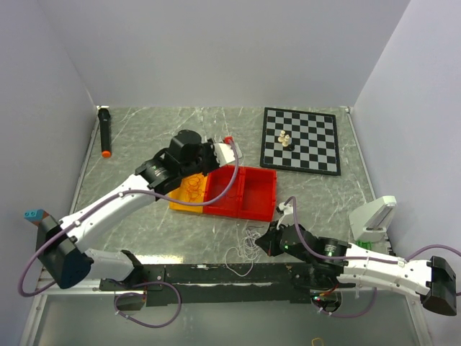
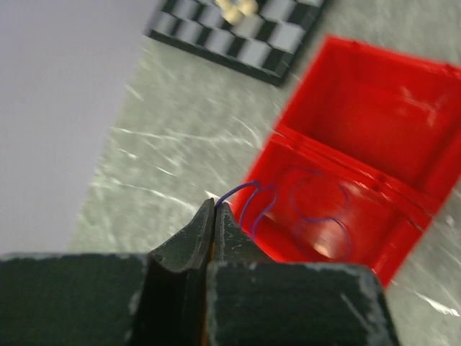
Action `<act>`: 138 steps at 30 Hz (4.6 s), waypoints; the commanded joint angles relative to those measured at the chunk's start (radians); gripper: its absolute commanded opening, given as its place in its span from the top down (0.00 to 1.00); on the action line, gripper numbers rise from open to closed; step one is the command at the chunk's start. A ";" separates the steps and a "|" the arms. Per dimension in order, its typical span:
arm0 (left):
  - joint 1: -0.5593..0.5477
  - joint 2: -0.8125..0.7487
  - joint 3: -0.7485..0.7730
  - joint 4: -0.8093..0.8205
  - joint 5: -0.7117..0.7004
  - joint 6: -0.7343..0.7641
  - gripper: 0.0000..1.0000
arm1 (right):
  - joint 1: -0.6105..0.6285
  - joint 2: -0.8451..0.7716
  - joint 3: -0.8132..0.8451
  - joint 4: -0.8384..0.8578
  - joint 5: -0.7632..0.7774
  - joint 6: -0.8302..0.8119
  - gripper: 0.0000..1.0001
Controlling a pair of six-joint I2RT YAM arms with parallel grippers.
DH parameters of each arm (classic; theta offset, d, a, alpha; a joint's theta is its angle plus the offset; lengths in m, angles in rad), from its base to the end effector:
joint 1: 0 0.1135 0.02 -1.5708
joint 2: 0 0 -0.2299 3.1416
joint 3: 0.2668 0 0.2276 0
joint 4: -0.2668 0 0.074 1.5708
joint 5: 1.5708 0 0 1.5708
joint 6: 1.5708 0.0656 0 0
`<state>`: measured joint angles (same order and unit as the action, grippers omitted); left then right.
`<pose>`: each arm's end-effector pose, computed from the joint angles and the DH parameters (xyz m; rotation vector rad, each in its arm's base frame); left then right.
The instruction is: Untangle the cables
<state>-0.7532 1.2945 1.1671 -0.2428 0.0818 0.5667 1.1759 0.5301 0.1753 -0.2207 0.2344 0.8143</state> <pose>0.2244 -0.2177 0.3159 1.2351 1.5027 -0.2032 0.0771 0.1455 0.1347 -0.2650 2.2558 0.8876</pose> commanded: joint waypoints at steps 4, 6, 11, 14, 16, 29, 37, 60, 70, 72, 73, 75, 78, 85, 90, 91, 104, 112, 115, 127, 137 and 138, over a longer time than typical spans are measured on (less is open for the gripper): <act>-0.003 0.106 0.011 -0.135 0.081 -0.031 0.99 | 0.008 -0.028 0.018 -0.011 0.003 0.006 1.00; -0.001 0.146 0.028 -0.128 0.069 -0.047 0.99 | 0.008 -0.028 0.020 -0.017 0.006 0.006 1.00; -0.001 0.273 0.068 -0.115 -0.040 -0.045 0.99 | 0.007 -0.024 0.029 -0.025 0.013 0.008 1.00; -0.005 0.353 0.091 -0.115 -0.079 -0.042 0.99 | 0.007 -0.030 0.035 -0.035 0.014 0.006 1.00; -0.006 0.390 0.103 -0.104 -0.122 -0.053 0.99 | 0.008 -0.036 0.039 -0.051 0.017 0.006 1.00; -0.017 0.246 0.109 -0.182 0.062 -0.110 0.12 | 0.008 -0.022 0.049 -0.052 0.008 -0.003 1.00; -0.073 -0.015 -0.009 -0.331 0.412 0.002 0.06 | 0.007 -0.004 0.055 -0.002 -0.007 -0.032 1.00; -0.176 0.078 -0.265 0.063 0.423 0.082 0.35 | 0.008 -0.417 0.110 -0.325 -0.076 0.062 1.00; -0.230 0.140 -0.288 0.008 0.561 0.233 0.21 | 0.007 -0.427 0.191 -0.372 -0.052 0.006 1.00; -0.241 0.157 -0.284 0.043 0.576 0.226 0.20 | 0.007 -0.429 0.193 -0.336 -0.060 -0.004 1.00; -0.248 0.164 -0.284 0.066 0.578 0.217 0.20 | 0.007 -0.427 0.194 -0.321 -0.061 -0.007 1.00; -0.265 0.186 -0.293 0.132 0.578 0.188 0.21 | 0.007 -0.415 0.199 -0.299 -0.060 -0.015 1.00; -0.305 0.207 -0.314 0.235 0.575 0.128 0.23 | 0.007 -0.410 0.201 -0.284 -0.060 -0.024 1.00; -0.331 0.229 -0.322 0.309 0.581 0.050 0.31 | 0.007 -0.438 0.207 -0.252 -0.053 -0.037 1.00; -0.337 0.246 -0.307 0.332 0.584 0.021 0.55 | 0.007 -0.473 0.199 -0.232 -0.041 -0.037 1.00; -0.337 0.247 -0.310 0.326 0.582 0.027 0.62 | 0.007 -0.476 0.199 -0.238 -0.037 -0.037 1.00; -0.350 0.223 -0.369 0.330 0.503 0.081 0.96 | 0.007 -0.562 0.204 -0.316 0.013 -0.012 1.00; -0.284 0.146 -0.376 0.287 0.406 0.101 0.99 | 0.007 -0.565 0.227 -0.431 0.085 0.006 1.00; -0.227 0.109 -0.324 0.244 0.375 0.085 0.99 | 0.007 -0.570 0.228 -0.488 0.123 0.035 1.00; -0.045 -0.024 0.113 -0.145 0.409 0.002 0.99 | 0.007 -0.208 0.181 -0.413 0.118 0.117 1.00; 0.064 -0.100 0.184 -0.038 0.320 -0.142 0.99 | 0.007 0.051 0.145 -0.272 0.036 0.151 1.00; 0.072 -0.103 0.181 -0.005 0.291 -0.165 0.99 | 0.007 0.057 0.141 -0.273 0.034 0.152 1.00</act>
<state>-0.7162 1.2148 1.3266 -0.3622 0.4564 0.5137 1.1759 0.5594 0.3305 -0.5583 0.2974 0.9440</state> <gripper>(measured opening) 0.015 0.017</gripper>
